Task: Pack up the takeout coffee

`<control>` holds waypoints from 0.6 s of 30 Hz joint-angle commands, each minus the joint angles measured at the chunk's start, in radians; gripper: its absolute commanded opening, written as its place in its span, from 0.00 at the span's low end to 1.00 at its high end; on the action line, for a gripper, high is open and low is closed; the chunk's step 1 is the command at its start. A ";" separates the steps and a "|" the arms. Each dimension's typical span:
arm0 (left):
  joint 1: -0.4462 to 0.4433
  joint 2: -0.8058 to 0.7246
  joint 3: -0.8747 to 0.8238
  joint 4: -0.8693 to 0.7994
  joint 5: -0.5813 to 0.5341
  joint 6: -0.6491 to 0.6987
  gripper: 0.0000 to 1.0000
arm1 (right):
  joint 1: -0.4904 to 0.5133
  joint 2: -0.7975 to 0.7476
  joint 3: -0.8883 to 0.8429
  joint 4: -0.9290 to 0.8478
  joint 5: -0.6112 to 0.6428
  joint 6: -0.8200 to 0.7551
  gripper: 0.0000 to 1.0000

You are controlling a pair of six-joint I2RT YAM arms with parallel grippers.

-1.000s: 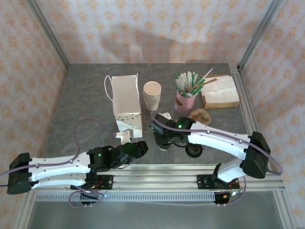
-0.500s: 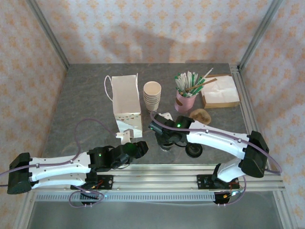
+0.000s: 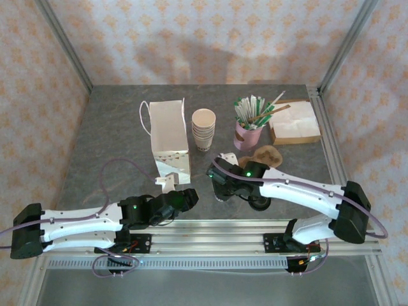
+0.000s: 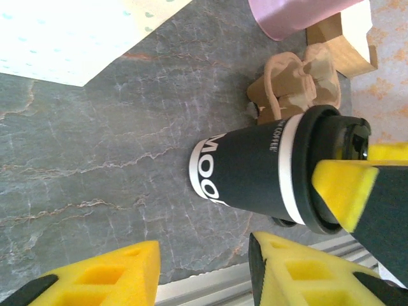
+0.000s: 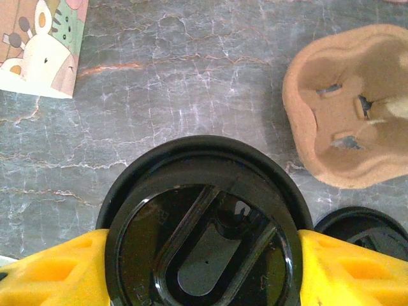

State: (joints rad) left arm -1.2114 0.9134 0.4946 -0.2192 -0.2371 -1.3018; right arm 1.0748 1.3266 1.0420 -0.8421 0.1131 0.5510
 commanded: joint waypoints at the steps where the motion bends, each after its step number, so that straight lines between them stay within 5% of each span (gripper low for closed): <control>1: -0.005 0.014 -0.010 0.002 -0.046 -0.014 0.42 | 0.007 -0.009 -0.078 -0.045 -0.033 0.061 0.65; 18: -0.004 0.049 -0.019 0.040 -0.036 -0.034 0.43 | 0.008 0.023 -0.130 0.031 -0.047 0.097 0.65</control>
State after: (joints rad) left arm -1.2114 0.9623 0.4908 -0.1917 -0.2409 -1.3132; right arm 1.0748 1.3083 0.9928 -0.7589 0.1486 0.5949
